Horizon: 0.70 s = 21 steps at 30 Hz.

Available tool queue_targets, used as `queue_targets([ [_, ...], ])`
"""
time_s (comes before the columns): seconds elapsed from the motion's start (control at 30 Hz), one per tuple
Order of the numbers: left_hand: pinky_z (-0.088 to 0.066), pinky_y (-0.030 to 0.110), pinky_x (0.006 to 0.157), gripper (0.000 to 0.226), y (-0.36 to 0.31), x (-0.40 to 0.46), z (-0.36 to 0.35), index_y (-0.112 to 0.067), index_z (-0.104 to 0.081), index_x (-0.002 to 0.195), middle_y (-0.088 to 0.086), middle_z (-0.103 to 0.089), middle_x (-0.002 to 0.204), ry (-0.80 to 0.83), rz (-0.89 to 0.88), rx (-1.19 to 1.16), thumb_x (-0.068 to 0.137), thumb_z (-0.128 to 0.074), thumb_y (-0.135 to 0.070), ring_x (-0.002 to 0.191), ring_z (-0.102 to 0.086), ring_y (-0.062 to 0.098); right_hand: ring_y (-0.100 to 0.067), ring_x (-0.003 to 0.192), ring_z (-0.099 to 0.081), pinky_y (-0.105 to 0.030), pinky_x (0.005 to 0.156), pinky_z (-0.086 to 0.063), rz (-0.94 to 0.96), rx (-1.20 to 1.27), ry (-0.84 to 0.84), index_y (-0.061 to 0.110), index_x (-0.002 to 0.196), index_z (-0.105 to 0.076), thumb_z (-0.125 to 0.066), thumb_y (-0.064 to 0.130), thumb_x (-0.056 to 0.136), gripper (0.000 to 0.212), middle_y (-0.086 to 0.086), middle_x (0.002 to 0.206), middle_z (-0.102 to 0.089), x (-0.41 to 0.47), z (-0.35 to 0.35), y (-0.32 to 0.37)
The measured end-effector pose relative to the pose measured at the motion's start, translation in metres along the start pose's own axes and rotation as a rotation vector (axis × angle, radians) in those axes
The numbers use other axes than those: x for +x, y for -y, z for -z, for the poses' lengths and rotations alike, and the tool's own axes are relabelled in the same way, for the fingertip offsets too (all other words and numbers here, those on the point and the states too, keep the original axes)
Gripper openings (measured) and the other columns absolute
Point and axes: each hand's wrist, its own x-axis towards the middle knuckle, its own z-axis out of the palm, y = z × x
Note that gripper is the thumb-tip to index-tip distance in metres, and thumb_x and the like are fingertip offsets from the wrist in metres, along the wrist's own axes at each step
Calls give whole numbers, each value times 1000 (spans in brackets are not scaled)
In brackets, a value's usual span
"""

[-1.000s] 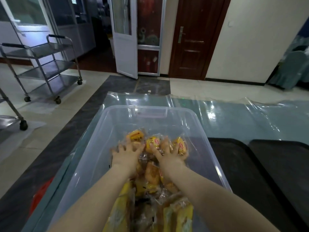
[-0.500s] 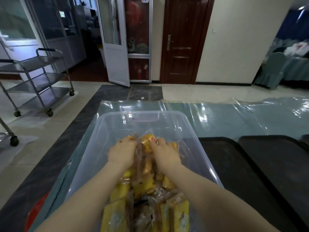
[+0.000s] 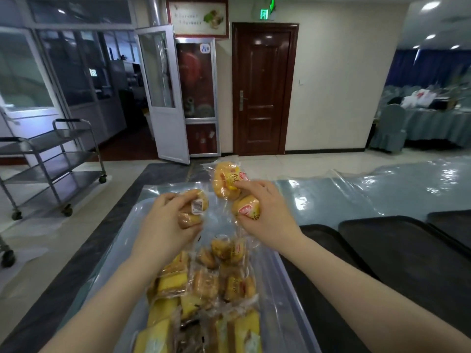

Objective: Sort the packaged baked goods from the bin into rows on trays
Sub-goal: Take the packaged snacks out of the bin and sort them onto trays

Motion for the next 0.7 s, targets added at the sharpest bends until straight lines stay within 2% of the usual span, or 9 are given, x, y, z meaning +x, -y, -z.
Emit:
queue_targets([
  [0.13,-33,10,70,66,-46,1,-14,-48,-47,128,-14,-39,120,-25,-33,-67,70,-79,-37,86,-43,-4,25,101,-33,7,82,-23,-35,38,-90,40,129,-48,-74,22,78,60,12,121,-45,-17,41,-20],
  [0.2,-33,13,74,65,-71,5,-27,-49,-46,127,-15,-37,118,-11,-44,-83,72,-77,-39,91,-42,-2,26,101,-31,8,81,-22,-71,34,-111,40,129,-47,-74,23,78,61,14,122,-45,-27,62,-38],
  [0.27,-32,15,74,64,-97,8,-44,-49,-44,128,-15,-34,117,28,-42,-93,73,-75,-41,99,-39,3,23,100,-35,4,79,-30,-117,53,-117,43,129,-45,-75,24,78,62,17,121,-42,-37,84,-61],
  [0.33,-34,18,76,63,-124,11,-65,-48,-43,129,-13,-36,118,62,-36,-114,74,-74,-43,102,-41,6,11,100,-43,-5,79,-36,-179,82,-103,45,128,-43,-76,24,77,65,18,120,-42,-50,107,-90],
  [0.43,-41,25,79,61,-163,13,-100,-48,-44,127,-8,-44,120,100,-20,-155,73,-73,-44,102,-48,10,-3,106,-50,-22,89,-46,-293,125,-62,43,131,-44,-77,22,76,67,15,121,-44,-73,135,-142],
  [0.53,-49,32,85,62,-196,12,-142,-46,-47,127,-5,-49,116,161,12,-151,70,-72,-49,98,-55,12,-10,106,-53,-32,91,-48,-380,99,15,42,129,-46,-77,25,73,66,9,121,-47,-97,155,-196],
  [0.7,-36,22,85,61,-216,-7,-218,-43,-50,127,-8,-41,112,211,126,-114,71,-74,-48,95,-49,9,-11,95,-53,-23,75,-42,-453,54,212,42,123,-48,-78,28,70,62,8,110,-44,-135,154,-267],
])
